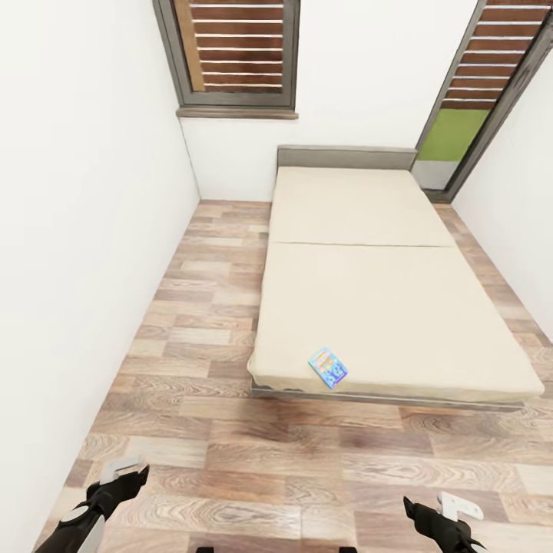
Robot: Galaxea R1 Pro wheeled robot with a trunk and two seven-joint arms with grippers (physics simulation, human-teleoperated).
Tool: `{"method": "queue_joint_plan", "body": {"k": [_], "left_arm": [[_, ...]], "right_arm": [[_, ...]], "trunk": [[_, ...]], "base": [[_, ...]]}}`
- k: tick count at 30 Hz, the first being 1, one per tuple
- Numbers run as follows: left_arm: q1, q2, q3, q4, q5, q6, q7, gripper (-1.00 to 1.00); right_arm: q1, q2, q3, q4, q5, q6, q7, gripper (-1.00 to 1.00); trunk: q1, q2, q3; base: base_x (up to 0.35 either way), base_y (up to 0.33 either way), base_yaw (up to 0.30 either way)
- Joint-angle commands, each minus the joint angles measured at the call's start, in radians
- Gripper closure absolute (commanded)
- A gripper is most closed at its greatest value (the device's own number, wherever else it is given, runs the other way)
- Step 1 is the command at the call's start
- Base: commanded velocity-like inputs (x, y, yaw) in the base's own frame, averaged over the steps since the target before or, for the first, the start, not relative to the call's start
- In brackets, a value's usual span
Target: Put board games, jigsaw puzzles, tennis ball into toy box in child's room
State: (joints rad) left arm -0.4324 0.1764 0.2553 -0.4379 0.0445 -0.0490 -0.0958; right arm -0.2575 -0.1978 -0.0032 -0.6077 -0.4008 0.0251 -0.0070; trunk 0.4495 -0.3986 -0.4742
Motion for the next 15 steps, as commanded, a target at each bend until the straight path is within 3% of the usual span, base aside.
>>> {"method": "queue_joint_plan", "body": {"k": [1, 6, 15], "left_arm": [[0.0, 0.0, 0.006, 0.001, 0.005, -0.002, -0.008, -1.0], [-0.001, 0.0, 0.006, 0.001, 0.005, -0.002, -0.008, -1.0], [-0.001, -0.001, 0.006, 0.001, 0.005, -0.002, -0.008, -1.0]], "right_arm": [[0.0, 0.0, 0.0, -0.001, -0.008, 0.003, -0.001, -1.0], [0.0, 0.0, 0.0, -0.001, -0.007, -0.002, -0.001, -1.0], [0.0, 0.0, 0.0, -0.001, -0.006, -0.009, -0.001, -1.0]], "trunk": [[0.001, -0.001, 0.0], [0.001, -0.001, 0.005], [0.001, -0.001, 0.007]], "base": [[0.0, 0.0, -0.166], [0.0, 0.0, -0.106], [0.0, 0.0, -0.017]]}}
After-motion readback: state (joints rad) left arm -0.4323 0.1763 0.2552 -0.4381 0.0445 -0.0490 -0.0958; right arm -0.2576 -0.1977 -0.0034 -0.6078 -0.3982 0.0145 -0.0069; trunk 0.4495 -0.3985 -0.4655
